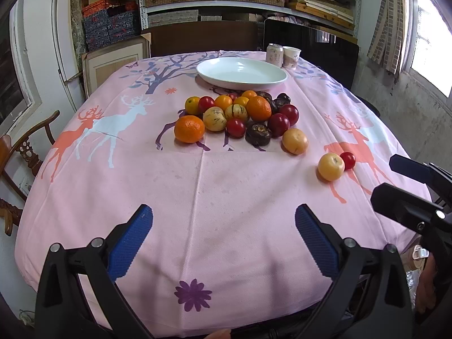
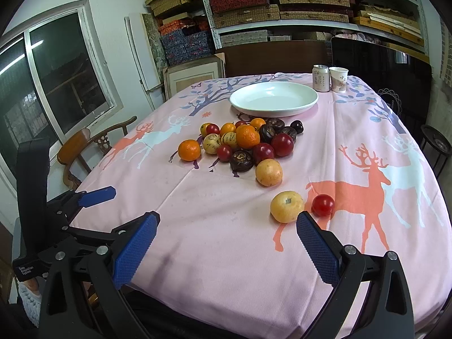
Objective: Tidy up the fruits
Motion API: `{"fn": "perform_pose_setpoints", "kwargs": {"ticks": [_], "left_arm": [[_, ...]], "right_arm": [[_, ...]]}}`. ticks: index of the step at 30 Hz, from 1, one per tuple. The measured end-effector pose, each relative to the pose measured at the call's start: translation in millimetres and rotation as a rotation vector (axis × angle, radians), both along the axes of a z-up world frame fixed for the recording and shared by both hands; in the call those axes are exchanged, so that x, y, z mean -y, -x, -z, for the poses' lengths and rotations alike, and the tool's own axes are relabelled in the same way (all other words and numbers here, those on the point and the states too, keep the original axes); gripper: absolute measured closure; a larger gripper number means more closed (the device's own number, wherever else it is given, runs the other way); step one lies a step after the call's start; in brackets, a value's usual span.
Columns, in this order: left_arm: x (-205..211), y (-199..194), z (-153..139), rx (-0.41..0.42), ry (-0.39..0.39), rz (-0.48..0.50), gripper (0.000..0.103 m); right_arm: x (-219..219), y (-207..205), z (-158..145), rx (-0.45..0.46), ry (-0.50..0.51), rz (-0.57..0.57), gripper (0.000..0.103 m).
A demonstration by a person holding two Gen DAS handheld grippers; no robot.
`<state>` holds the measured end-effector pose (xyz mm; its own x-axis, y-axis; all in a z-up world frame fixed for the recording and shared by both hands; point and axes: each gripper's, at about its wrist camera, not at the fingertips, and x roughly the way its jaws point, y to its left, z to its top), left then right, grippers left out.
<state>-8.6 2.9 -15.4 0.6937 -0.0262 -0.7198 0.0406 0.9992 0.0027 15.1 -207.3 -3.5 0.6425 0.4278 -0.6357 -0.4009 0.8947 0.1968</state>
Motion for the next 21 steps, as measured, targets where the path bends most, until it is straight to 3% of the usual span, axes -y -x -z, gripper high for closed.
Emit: {"fn": "perform_pose_setpoints", "kwargs": {"ticks": [21], "left_arm": [[1.6,0.4,4.4,-0.013,-0.001,0.001,0.004]], "right_arm": [[-7.4,4.7,3.0,-0.011,-0.010,-0.002,0.003]]}}
